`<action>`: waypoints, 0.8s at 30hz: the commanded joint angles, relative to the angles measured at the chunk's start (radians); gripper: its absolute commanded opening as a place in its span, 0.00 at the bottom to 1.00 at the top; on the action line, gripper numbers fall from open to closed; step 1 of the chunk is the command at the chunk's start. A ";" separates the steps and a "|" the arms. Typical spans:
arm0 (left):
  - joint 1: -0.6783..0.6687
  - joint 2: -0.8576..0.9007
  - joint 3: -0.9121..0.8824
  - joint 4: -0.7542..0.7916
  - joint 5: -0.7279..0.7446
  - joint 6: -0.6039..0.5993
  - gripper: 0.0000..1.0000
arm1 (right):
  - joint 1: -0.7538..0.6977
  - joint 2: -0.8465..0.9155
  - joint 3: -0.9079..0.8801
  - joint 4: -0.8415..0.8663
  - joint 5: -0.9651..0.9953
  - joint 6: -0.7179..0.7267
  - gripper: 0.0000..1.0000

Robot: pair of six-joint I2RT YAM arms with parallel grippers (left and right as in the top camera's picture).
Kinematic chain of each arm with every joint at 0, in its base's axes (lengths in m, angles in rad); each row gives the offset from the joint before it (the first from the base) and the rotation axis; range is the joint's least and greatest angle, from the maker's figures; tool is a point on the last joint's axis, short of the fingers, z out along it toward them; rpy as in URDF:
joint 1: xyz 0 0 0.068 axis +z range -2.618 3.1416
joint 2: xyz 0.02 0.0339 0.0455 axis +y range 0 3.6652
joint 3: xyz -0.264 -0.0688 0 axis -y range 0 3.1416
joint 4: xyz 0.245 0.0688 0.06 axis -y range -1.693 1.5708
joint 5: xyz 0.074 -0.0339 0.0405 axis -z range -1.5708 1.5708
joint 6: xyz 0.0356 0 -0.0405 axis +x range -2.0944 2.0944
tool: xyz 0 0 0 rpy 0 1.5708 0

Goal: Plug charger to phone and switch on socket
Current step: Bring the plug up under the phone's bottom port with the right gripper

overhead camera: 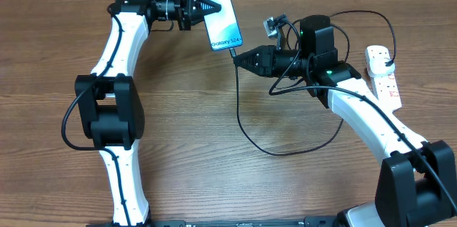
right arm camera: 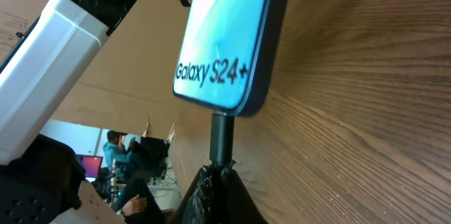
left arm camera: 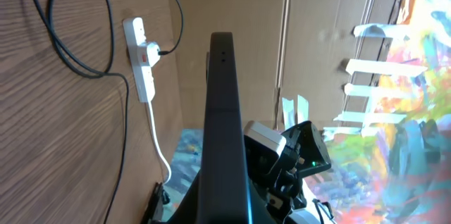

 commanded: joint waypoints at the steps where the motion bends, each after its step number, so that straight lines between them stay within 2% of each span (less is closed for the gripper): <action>1: 0.031 0.001 0.012 0.005 0.005 -0.024 0.04 | -0.006 -0.022 0.023 0.009 -0.016 0.008 0.04; 12: 0.040 0.001 0.012 0.005 0.004 -0.045 0.04 | -0.006 -0.022 0.023 0.083 -0.031 0.032 0.04; 24: 0.014 0.001 0.012 0.005 -0.018 -0.075 0.04 | 0.002 -0.021 0.023 0.074 -0.030 0.040 0.04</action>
